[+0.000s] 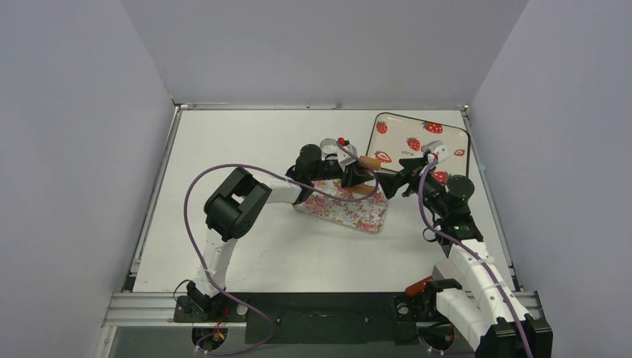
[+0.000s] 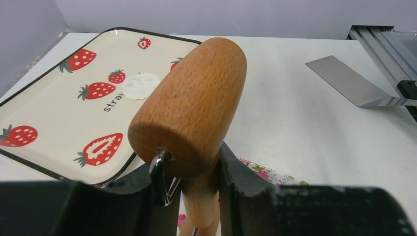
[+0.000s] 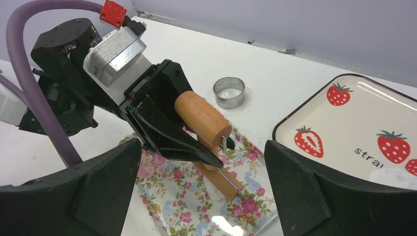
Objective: Roll out the dumpling wrappers from the dough
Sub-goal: Flatten out the dough on the work surface.
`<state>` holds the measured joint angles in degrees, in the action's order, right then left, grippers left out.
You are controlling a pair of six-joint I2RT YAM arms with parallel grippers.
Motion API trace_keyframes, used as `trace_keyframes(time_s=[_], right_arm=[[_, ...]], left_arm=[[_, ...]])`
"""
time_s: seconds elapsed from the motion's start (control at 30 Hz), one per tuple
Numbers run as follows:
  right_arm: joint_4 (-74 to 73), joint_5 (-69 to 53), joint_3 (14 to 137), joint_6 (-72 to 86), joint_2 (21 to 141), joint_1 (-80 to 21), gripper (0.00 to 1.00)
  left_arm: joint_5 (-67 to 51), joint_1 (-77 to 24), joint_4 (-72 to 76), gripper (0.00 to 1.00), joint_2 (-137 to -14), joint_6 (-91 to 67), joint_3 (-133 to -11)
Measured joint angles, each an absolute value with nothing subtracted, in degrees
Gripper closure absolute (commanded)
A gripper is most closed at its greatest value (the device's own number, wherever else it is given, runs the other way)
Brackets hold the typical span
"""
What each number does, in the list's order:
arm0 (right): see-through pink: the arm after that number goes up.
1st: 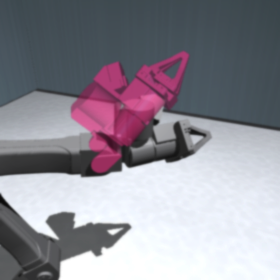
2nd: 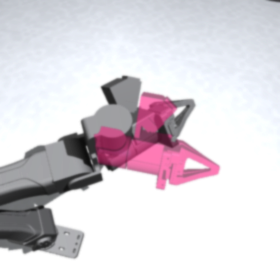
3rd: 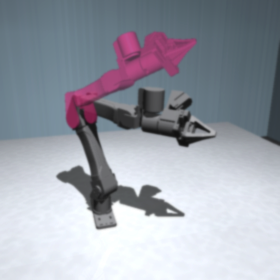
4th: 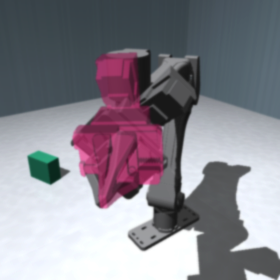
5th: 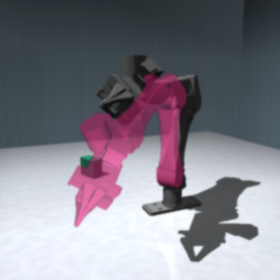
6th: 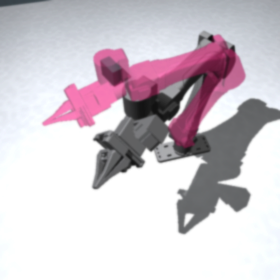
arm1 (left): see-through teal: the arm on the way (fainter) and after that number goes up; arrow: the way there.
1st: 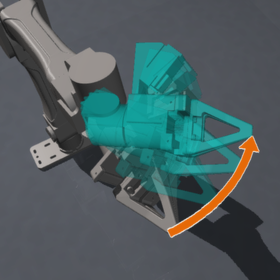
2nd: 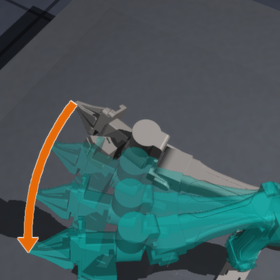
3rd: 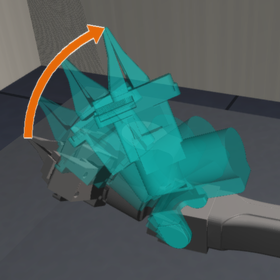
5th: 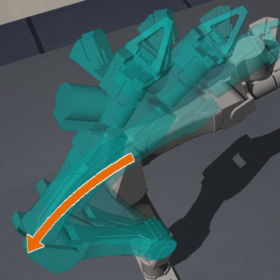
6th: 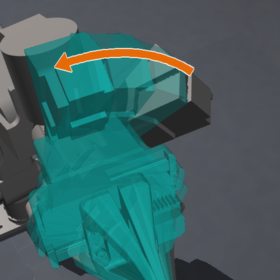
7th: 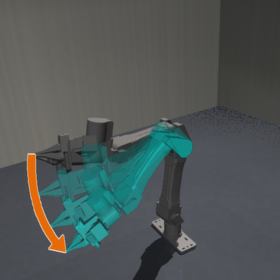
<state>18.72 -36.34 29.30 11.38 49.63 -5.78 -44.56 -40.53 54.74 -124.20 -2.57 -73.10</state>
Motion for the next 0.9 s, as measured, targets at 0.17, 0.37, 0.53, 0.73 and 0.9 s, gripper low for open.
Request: trace_keyframes(time_s=[0.17,0.37,0.53,0.73,0.9], right_arm=[[18.3,-36.1,29.3,11.3,49.1,-5.2,0.09],[17.7,-36.1,29.3,11.2,48.9,-5.2,0.09],[16.6,-36.2,29.3,11.2,46.8,-5.0,0.09],[15.7,-36.2,29.3,11.1,43.8,-4.2,0.09],[14.6,-36.2,29.3,11.0,42.4,-3.8,0.09]], left_arm=[[-44.3,-40.6,56.0,1.00,-124.2,-4.3,-72.1],[-40.9,-42.1,56.3,1.00,-123.5,-4.5,-70.6],[-37.0,-43.9,57.6,1.00,-122.6,-3.3,-68.1],[-34.7,-44.9,58.7,1.00,-122.5,-1.9,-67.1],[-33.4,-45.0,58.9,1.00,-122.5,-3.2,-66.8]])
